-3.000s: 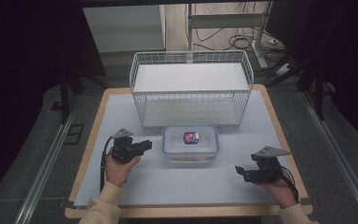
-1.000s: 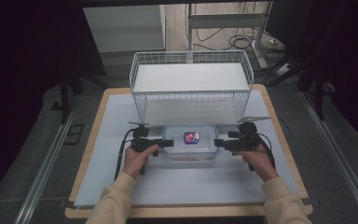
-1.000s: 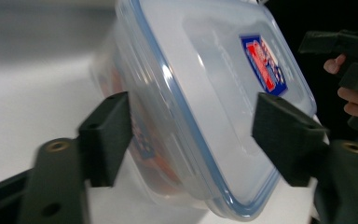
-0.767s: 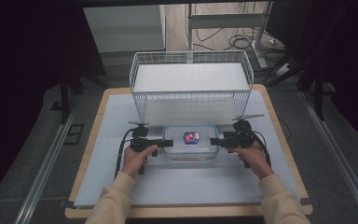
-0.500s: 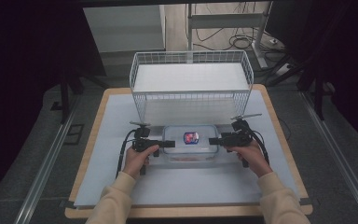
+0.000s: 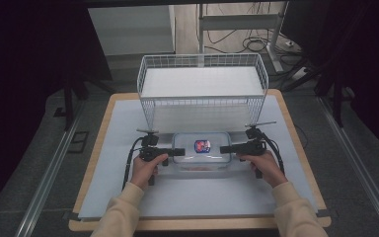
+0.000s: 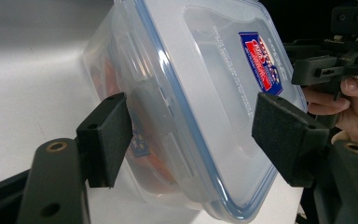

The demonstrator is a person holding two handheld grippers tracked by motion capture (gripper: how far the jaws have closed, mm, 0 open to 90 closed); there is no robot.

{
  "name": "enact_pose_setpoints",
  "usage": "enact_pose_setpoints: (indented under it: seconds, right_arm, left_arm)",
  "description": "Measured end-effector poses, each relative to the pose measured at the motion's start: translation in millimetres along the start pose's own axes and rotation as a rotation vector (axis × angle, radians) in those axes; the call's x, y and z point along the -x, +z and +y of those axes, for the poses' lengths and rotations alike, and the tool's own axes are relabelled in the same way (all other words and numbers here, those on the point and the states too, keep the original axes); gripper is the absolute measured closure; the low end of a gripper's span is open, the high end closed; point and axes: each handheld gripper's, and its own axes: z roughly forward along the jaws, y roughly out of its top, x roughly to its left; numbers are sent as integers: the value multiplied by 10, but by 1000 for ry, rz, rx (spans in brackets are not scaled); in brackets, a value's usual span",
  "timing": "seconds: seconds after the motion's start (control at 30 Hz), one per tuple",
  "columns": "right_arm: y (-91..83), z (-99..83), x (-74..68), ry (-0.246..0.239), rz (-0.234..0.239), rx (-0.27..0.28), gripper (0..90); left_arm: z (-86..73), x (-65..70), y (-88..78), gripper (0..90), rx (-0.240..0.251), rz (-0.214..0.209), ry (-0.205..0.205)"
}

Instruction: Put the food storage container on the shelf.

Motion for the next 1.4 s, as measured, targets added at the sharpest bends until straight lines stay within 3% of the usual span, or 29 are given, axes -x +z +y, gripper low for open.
enact_pose_setpoints:
  seconds: [0.23,0.27,0.5,0.7,1.0,1.4]
  right_arm:
    - [-76,-50,-76,-31,-14,27,360]
    - [-84,-60,-86,-37,-14,31,366]
    - [-163,-152,-199,-86,-36,62,417]
    - [-220,-239,-234,-96,-24,94,454]
    - [-263,-306,-286,-109,-32,120,488]
    - [-305,-318,-316,-147,-41,149,493]
  left_arm:
    - [-90,80,-63,350,53,16,18]
    - [-110,96,-74,354,58,21,38]
    - [-211,174,-143,400,93,34,80]
    - [-281,235,-182,422,107,49,115]
    - [-318,286,-203,440,132,59,134]
    - [-318,316,-199,448,127,62,140]
